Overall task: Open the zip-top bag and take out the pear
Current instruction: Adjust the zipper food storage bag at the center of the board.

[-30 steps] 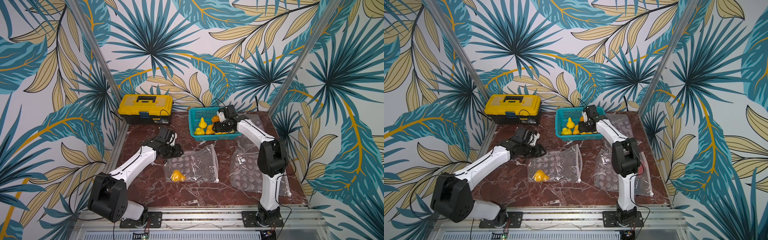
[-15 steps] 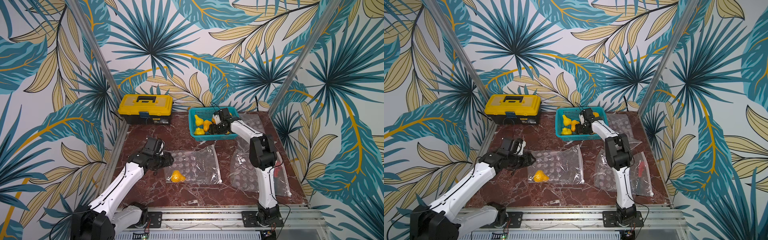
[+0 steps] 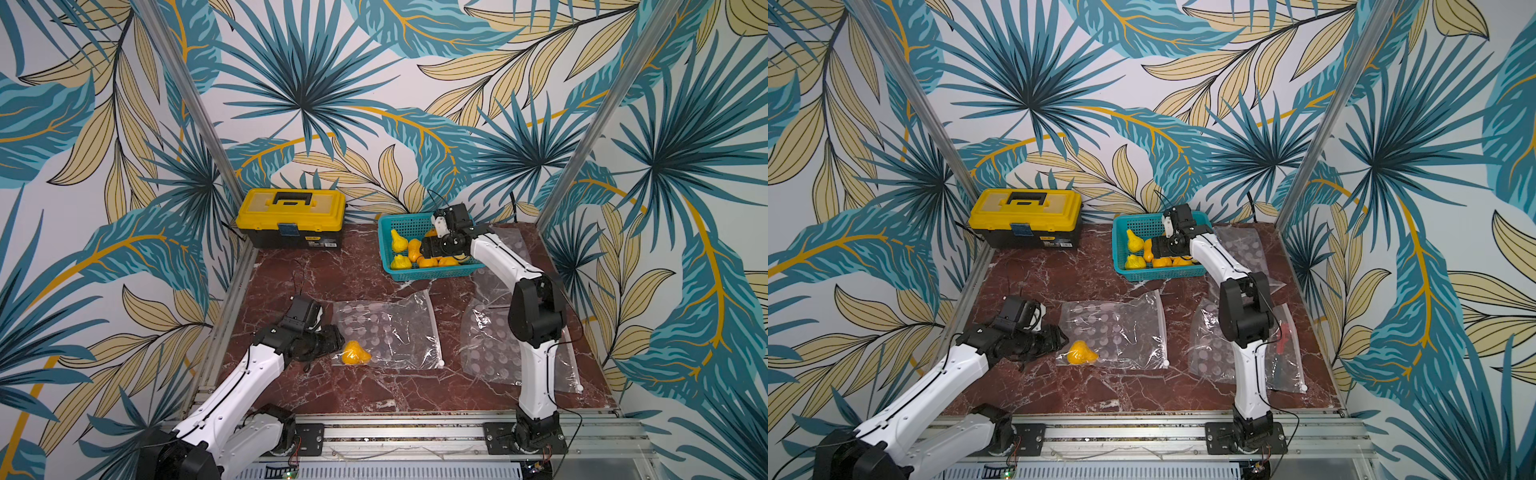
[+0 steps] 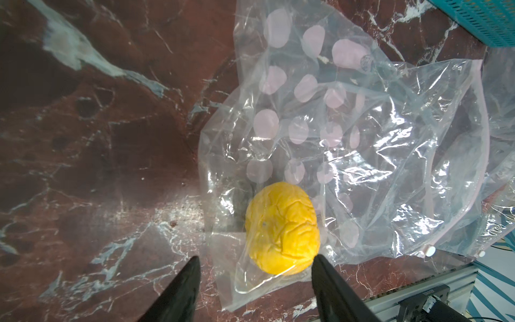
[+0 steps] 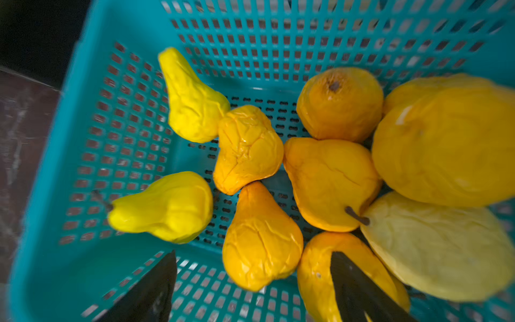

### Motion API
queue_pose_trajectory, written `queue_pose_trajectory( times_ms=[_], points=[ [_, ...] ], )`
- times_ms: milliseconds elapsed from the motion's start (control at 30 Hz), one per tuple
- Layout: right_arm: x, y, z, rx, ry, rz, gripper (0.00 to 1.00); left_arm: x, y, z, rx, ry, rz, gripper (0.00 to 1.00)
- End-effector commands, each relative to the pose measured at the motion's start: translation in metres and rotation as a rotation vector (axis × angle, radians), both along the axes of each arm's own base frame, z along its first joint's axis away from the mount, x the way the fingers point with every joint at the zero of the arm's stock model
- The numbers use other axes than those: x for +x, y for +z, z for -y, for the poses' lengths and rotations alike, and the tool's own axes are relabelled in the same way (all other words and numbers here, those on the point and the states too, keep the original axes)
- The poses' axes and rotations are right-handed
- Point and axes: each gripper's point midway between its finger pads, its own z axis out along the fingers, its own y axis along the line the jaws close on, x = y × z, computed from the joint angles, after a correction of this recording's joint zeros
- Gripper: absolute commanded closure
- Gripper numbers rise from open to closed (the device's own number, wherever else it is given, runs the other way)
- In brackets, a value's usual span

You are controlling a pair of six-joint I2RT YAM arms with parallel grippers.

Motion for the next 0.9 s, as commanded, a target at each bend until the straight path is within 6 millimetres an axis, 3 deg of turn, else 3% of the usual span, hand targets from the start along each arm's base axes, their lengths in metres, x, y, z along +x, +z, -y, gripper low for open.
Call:
queue_pose_trajectory(
  times_ms=[0,133,267,433,600,733,867],
  points=[
    [-0.031,0.034,-0.002,0.051,0.026,0.006,0.14,0.001,-0.002,0.007,-0.062,0.008,0.013,0.35],
    [-0.069,0.047,0.000,0.104,0.032,-0.012,0.16,0.000,-0.012,0.008,-0.079,0.020,0.014,0.38],
    [-0.113,0.042,0.008,0.139,0.010,-0.063,0.20,0.001,-0.020,0.013,-0.106,0.014,0.013,0.42],
    [-0.171,0.006,0.034,0.126,-0.108,-0.183,0.34,0.001,-0.032,0.016,-0.122,0.005,0.002,0.59],
    [-0.219,-0.040,0.040,0.172,-0.138,-0.290,0.53,0.004,-0.035,0.016,-0.111,-0.004,0.005,0.80],
    [-0.238,-0.069,0.027,0.241,-0.099,-0.378,0.70,0.006,-0.036,0.019,-0.110,-0.025,0.001,0.93],
    [-0.243,-0.089,0.009,0.369,-0.077,-0.421,0.80,0.010,-0.035,0.019,-0.100,-0.038,0.005,1.00]
  ],
)
